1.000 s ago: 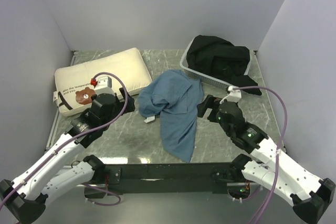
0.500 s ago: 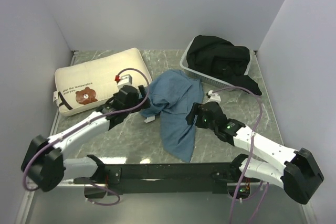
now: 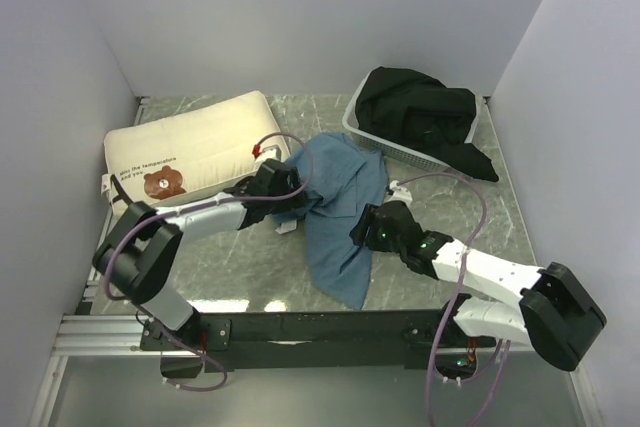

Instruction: Put the pillow into the pillowcase

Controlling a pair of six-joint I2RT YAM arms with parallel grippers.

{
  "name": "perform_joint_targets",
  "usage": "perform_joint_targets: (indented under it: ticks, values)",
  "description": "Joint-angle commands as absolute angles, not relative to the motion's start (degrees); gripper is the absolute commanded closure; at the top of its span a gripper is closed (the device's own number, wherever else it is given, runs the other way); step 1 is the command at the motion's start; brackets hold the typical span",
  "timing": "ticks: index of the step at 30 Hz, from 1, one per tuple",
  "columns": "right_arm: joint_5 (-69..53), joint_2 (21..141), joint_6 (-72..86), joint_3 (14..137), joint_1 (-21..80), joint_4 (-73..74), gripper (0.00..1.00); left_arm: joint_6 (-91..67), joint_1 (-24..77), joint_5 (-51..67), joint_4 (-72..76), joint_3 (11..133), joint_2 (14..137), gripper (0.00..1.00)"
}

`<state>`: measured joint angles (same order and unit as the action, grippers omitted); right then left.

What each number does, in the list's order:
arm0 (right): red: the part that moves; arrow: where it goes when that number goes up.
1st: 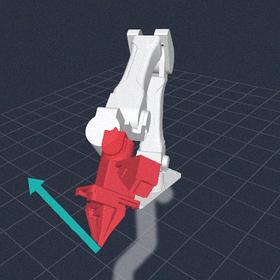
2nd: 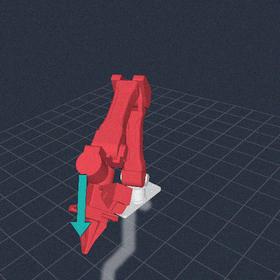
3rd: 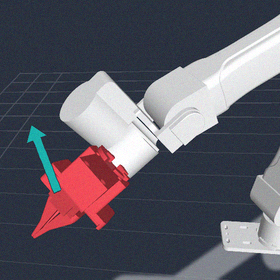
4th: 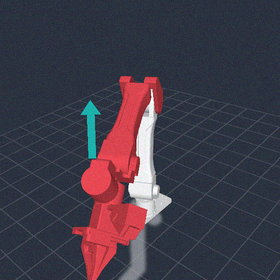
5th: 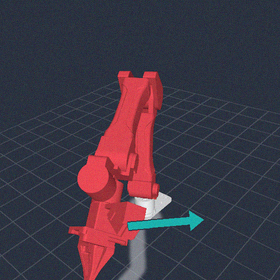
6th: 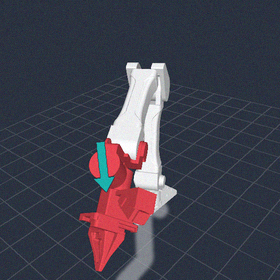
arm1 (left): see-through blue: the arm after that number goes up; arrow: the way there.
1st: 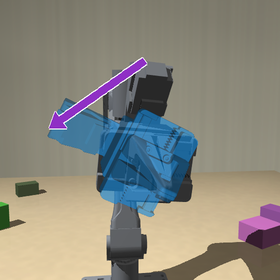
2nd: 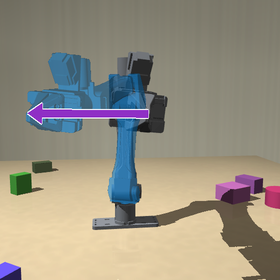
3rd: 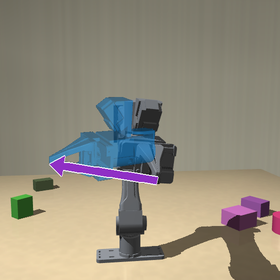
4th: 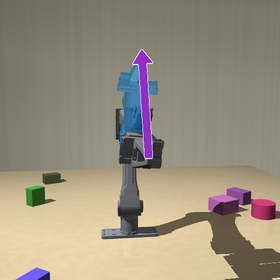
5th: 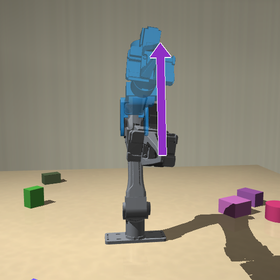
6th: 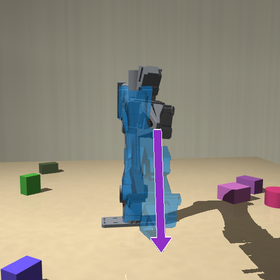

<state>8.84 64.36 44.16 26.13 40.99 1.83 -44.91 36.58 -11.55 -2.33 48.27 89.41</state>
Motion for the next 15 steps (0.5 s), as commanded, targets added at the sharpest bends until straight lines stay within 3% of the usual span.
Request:
perform_joint_targets:
  ticks: [1, 4, 5, 7, 8, 10, 11, 12, 15]
  values:
    - [8.70, 66.18, 47.02, 23.56, 42.10, -2.63, 0.36, -45.96, 36.91, -13.80, -0.44, 50.98, 92.37, 0.21]
    - [8.35, 68.90, 47.55, 23.55, 42.45, -3.78, 0.35, -45.36, 36.91, -16.25, -1.66, 53.34, 94.48, 0.33]
    - [8.26, 70.91, 47.64, 23.82, 42.63, -3.69, 0.35, -45.18, 36.91, -17.04, -2.54, 54.13, 95.35, 0.52]
    - [8.00, 72.76, 47.81, 24.26, 42.72, -4.39, 0.35, -44.39, 36.91, -19.15, -4.91, 55.89, 94.93, 0.70]
    - [7.82, 74.25, 47.73, 24.34, 42.80, -4.83, 0.40, -44.12, 36.83, -19.94, -5.97, 56.33, 93.62, 0.82]
    - [8.52, 75.40, 47.11, 26.70, 42.72, -3.09, 0.64, -43.33, 36.65, -22.75, -9.55, 57.65, 91.42, 0.91]
    - [9.83, 75.24, 46.85, 27.94, 42.63, -0.81, 0.93, -42.72, 36.48, -23.81, -10.71, 58.09, 88.53, 0.98]
    - [11.15, 74.54, 46.50, 29.17, 42.45, 4.08, 1.00, -42.02, 36.30, -26.43, -12.03, 59.14, 86.94, 0.99]
    - [16.34, 67.87, 44.75, 32.42, 40.18, 11.74, 1.00, -40.44, 34.46, -29.87, -18.44, 61.60, 80.61, 0.99]
